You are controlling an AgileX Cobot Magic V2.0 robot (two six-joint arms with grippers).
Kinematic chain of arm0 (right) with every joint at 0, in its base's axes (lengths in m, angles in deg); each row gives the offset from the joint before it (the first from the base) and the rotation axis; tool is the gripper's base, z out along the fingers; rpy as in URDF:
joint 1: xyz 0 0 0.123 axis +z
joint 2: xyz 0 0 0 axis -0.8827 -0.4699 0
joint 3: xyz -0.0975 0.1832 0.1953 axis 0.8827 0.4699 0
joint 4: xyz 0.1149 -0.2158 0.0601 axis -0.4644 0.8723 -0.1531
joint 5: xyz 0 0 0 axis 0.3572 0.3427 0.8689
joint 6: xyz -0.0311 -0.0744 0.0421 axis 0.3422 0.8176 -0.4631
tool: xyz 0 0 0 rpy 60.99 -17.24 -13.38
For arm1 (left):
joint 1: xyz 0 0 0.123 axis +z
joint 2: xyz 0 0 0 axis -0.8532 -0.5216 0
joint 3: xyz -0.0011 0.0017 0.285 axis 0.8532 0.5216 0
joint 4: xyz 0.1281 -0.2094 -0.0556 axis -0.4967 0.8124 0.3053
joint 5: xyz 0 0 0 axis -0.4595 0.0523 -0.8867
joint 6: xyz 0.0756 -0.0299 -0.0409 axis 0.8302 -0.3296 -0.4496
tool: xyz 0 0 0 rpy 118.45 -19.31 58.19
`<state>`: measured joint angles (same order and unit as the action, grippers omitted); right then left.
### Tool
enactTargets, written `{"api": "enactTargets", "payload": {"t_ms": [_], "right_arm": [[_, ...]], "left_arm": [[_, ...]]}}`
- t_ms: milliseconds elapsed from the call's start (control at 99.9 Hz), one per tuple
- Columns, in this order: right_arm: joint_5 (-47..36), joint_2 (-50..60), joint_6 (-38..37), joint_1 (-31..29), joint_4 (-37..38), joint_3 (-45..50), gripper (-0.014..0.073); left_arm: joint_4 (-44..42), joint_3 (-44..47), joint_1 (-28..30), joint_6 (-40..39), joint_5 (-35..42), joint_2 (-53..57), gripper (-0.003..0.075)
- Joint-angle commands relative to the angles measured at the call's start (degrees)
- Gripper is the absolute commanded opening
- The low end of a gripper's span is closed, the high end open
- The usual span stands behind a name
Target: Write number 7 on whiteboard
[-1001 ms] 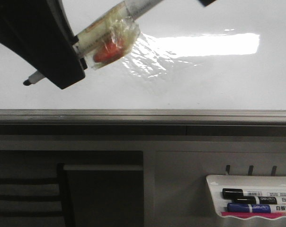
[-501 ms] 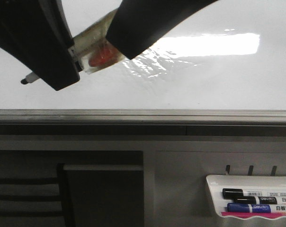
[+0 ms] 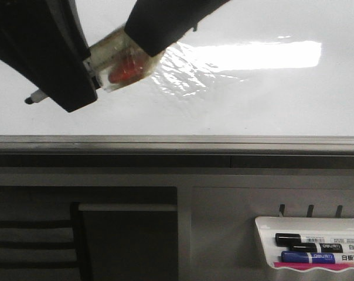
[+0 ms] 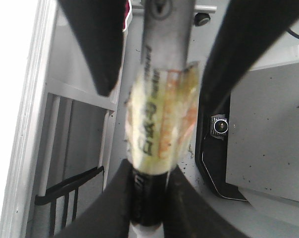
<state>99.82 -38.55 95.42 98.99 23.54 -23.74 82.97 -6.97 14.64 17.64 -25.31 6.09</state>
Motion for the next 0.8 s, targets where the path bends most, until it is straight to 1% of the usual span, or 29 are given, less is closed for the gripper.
{"api": "enactTargets", "payload": {"t_ms": [0, 230, 320, 441, 791], "right_arm": [[-1.80, 1.10, 0.74, 0.04, -2.30, -1.90, 0.0135], [-1.46, 1.10, 0.74, 0.04, -2.30, -1.90, -0.0018], [-1.46, 1.10, 0.74, 0.04, -2.30, -1.90, -0.0061], [-1.37, 1.10, 0.74, 0.04, -2.30, -1.90, -0.0065], [-1.47, 1.10, 0.74, 0.04, -2.30, -1.90, -0.0064]], "left_arm": [[1.09, -1.91, -0.53, 0.02, 1.61, 1.22, -0.0013], [1.09, -1.91, -0.53, 0.02, 1.58, 1.22, -0.0013], [1.09, -1.91, -0.53, 0.02, 1.58, 1.22, -0.0013], [2.80, -1.91, -0.53, 0.02, 1.58, 1.22, -0.0013], [2.92, -1.91, -0.53, 0.02, 2.41, 1.22, -0.0006]]}}
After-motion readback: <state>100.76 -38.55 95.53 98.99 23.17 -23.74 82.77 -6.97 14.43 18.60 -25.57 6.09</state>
